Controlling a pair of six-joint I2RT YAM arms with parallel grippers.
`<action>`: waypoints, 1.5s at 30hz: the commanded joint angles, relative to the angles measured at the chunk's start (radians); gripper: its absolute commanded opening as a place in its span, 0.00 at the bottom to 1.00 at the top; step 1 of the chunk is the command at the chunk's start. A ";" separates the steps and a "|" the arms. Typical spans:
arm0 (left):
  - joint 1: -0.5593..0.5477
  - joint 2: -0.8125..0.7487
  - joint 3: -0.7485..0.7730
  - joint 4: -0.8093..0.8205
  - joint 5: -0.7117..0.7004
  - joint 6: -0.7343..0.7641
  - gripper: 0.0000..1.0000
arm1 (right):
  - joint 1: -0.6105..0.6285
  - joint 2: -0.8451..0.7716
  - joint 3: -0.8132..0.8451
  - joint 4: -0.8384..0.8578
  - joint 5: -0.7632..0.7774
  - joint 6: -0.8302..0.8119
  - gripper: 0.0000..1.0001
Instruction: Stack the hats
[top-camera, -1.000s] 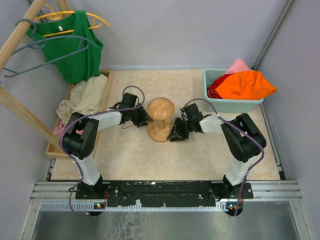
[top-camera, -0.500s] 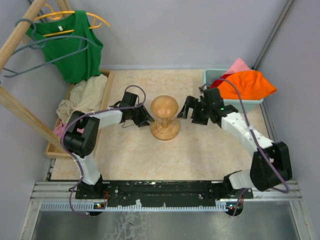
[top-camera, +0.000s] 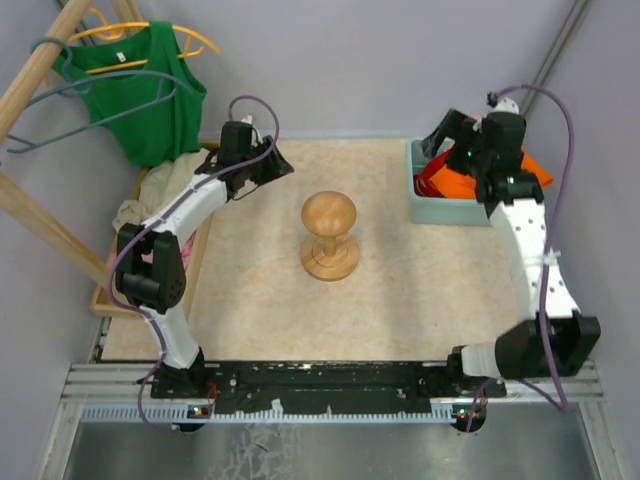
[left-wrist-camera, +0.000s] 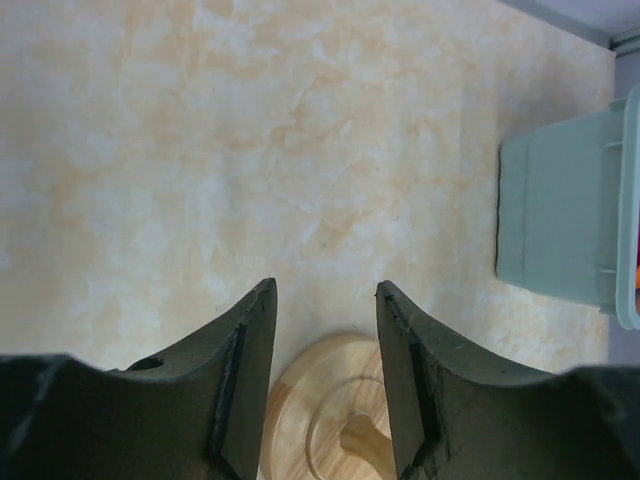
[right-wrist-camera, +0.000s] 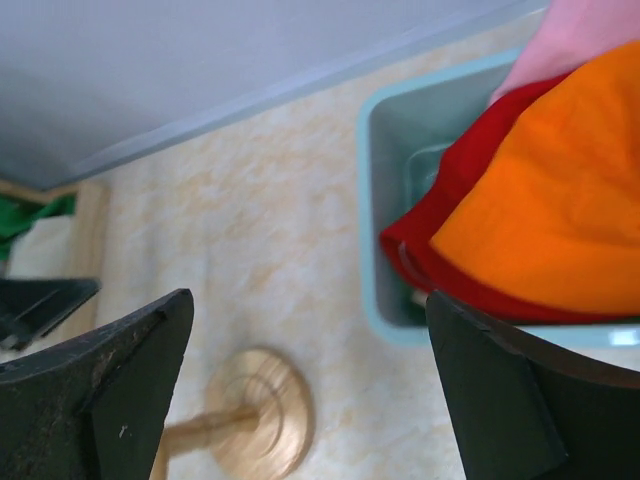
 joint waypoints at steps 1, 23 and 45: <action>-0.001 0.019 0.062 -0.033 -0.007 0.105 0.51 | -0.029 0.216 0.268 -0.182 0.284 -0.142 0.99; 0.119 0.062 -0.034 0.113 0.202 0.075 0.54 | -0.164 0.887 0.967 -0.457 0.500 -0.291 0.72; 0.159 0.099 -0.007 0.083 0.245 0.055 0.54 | -0.161 0.833 0.924 -0.442 0.432 -0.285 0.00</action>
